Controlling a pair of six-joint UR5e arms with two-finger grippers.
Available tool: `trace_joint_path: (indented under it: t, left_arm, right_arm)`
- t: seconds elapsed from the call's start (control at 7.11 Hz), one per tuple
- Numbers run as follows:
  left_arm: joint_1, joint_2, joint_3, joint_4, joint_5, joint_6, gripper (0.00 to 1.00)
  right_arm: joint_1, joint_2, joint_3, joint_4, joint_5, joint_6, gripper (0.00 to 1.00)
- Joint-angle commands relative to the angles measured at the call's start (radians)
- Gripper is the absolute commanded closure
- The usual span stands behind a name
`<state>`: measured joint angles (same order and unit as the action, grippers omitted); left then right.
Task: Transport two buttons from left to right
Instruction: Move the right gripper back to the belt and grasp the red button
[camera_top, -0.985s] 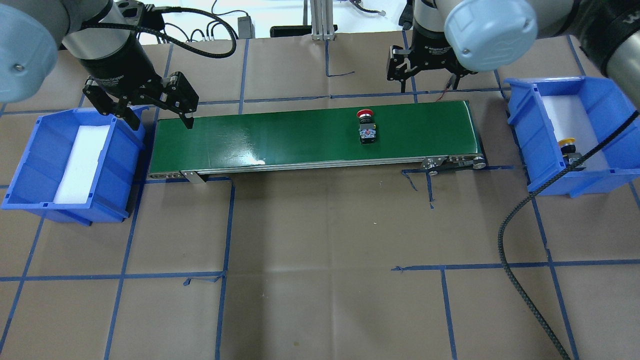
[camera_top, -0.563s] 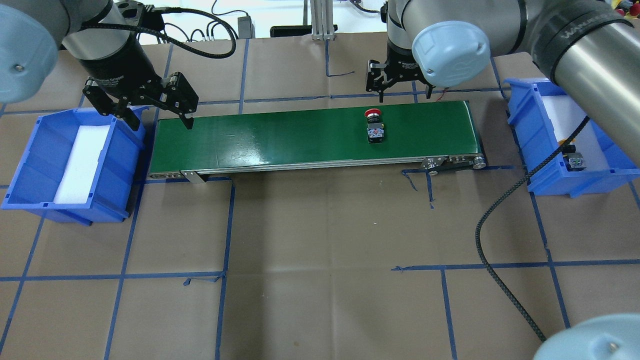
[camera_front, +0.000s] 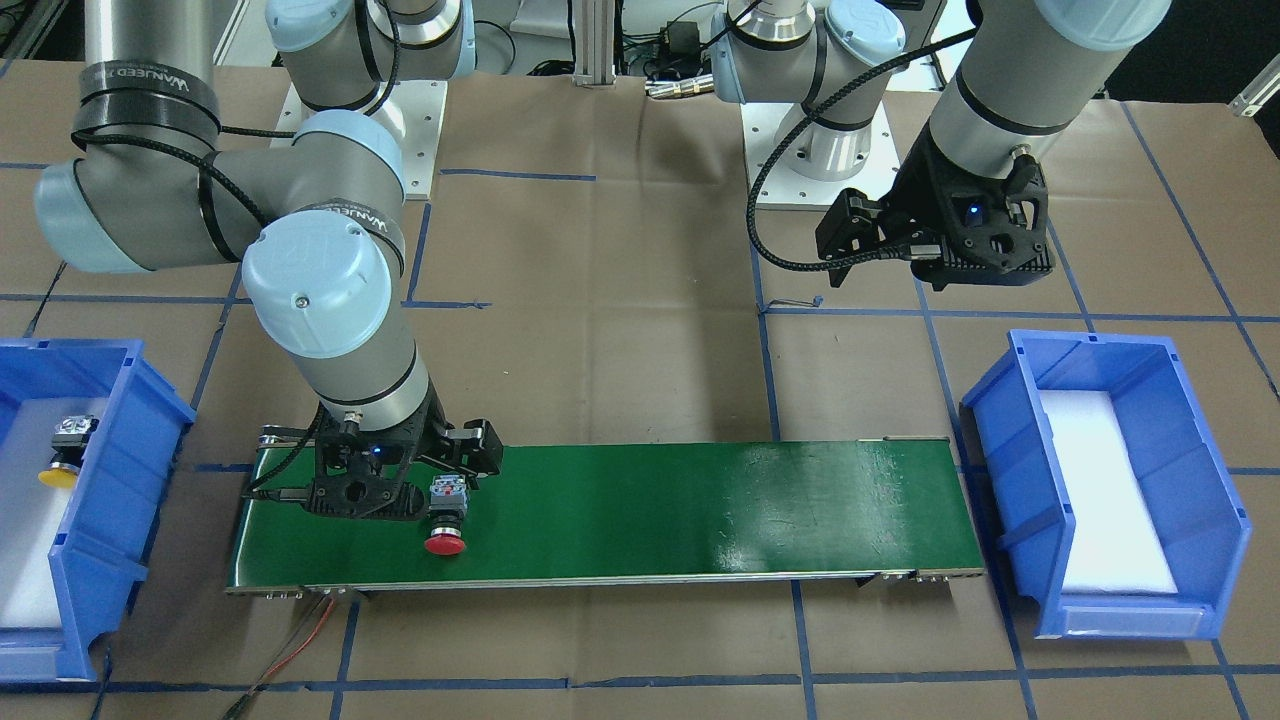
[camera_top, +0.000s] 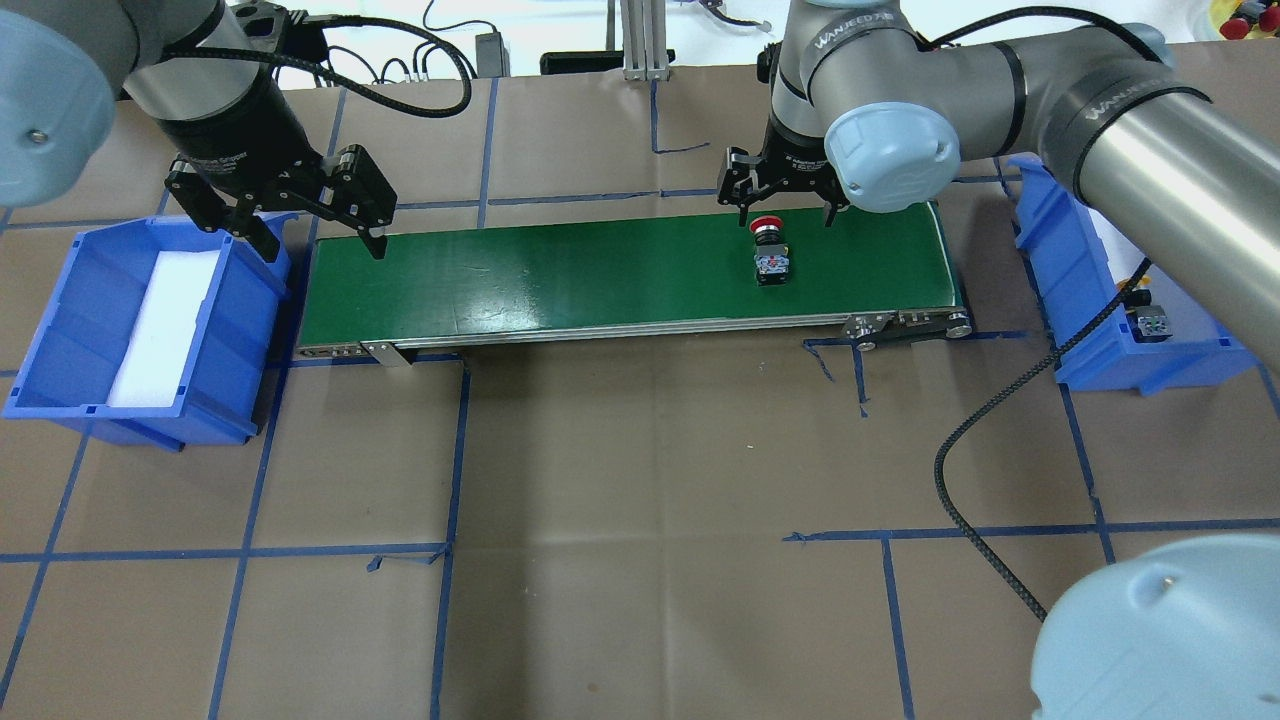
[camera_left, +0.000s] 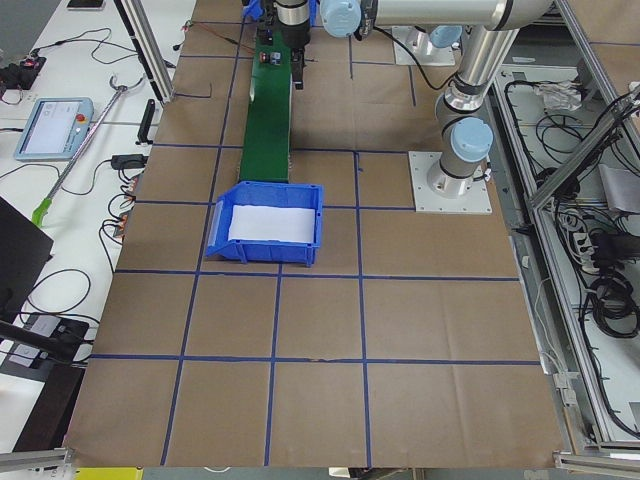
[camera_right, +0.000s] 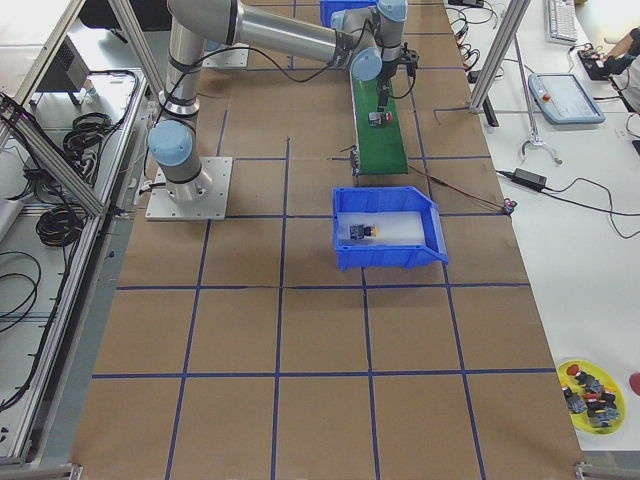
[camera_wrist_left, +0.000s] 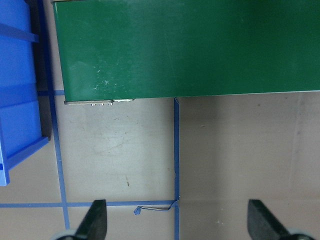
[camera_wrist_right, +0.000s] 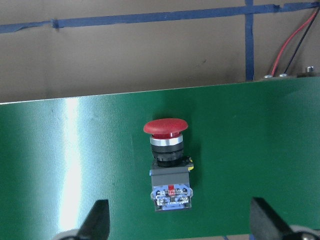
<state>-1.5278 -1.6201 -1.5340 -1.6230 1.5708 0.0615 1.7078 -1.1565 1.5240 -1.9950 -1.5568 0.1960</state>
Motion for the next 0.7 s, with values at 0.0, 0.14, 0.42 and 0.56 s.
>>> trace_joint_path:
  t: [0.0, 0.14, 0.42, 0.56]
  left_arm:
    - [0.000, 0.000, 0.000, 0.000, 0.000, 0.000, 0.00]
    - [0.000, 0.000, 0.001, 0.000, 0.000, 0.000, 0.00]
    - [0.000, 0.000, 0.001, 0.000, 0.000, 0.000, 0.00]
    - [0.000, 0.000, 0.002, 0.000, 0.000, 0.000, 0.00]
  right_arm:
    - [-0.019, 0.043, 0.021, -0.056, -0.003, -0.021, 0.01]
    - [-0.027, 0.073, 0.021, -0.073, -0.002, -0.027, 0.02]
    - [-0.043, 0.106, 0.024, -0.077, -0.003, -0.029, 0.04]
    - [-0.050, 0.109, 0.031, -0.073, -0.005, -0.030, 0.18]
